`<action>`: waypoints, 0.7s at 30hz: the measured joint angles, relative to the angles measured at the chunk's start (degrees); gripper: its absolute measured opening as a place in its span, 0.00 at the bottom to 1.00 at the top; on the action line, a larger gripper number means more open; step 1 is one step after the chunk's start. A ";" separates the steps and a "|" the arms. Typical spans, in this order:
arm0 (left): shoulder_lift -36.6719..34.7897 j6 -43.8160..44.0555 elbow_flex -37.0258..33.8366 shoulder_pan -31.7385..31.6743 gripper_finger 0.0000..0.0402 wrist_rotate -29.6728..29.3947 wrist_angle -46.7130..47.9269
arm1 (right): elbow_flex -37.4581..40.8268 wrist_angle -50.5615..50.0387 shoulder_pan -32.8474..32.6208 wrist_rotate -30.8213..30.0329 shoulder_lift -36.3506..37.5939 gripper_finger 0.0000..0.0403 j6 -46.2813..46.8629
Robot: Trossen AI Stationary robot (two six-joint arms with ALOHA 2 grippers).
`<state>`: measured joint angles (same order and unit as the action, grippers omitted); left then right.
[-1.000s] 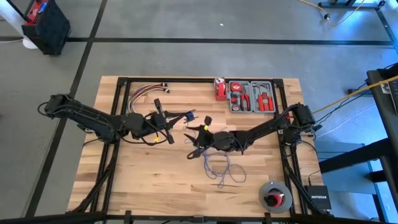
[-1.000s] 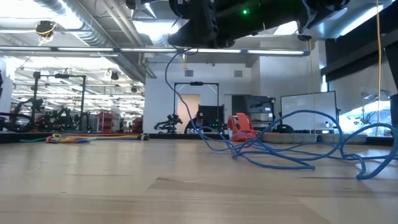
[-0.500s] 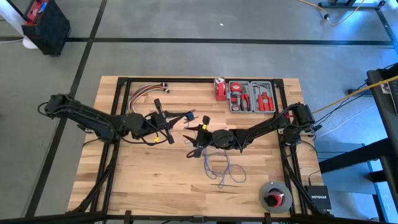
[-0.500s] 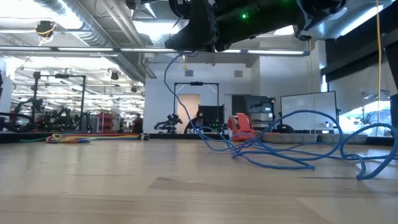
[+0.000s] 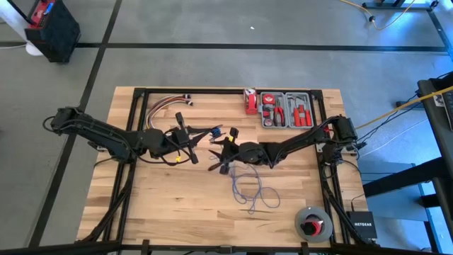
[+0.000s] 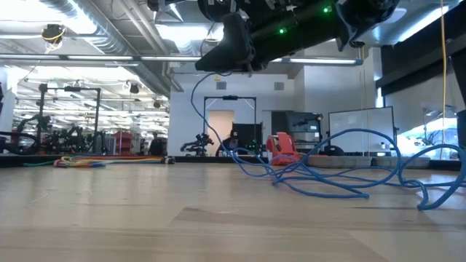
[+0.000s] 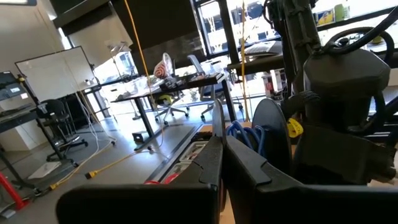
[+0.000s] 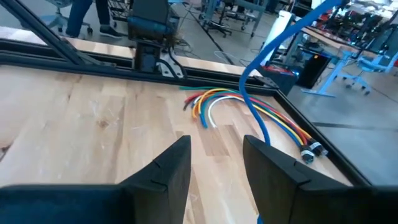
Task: Coil cords
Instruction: Uncoil the blue wire from the black spool
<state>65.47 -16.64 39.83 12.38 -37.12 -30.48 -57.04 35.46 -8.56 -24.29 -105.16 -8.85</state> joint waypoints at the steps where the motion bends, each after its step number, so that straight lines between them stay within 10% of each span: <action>1: 0.00 0.04 0.00 0.02 0.01 0.00 0.02 | 0.00 0.06 0.00 -0.15 0.00 0.37 -0.43; 10: 0.00 1.01 0.00 0.00 0.01 0.00 0.98 | 0.00 0.89 -1.99 2.01 0.00 0.37 -2.14; 21: 0.00 1.05 0.00 0.00 0.01 0.00 1.29 | 0.00 5.17 -5.37 -11.52 0.00 0.37 -12.44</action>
<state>65.47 -15.59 39.83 12.38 -37.12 -29.19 -57.04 40.64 -13.93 -35.81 -105.16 -21.28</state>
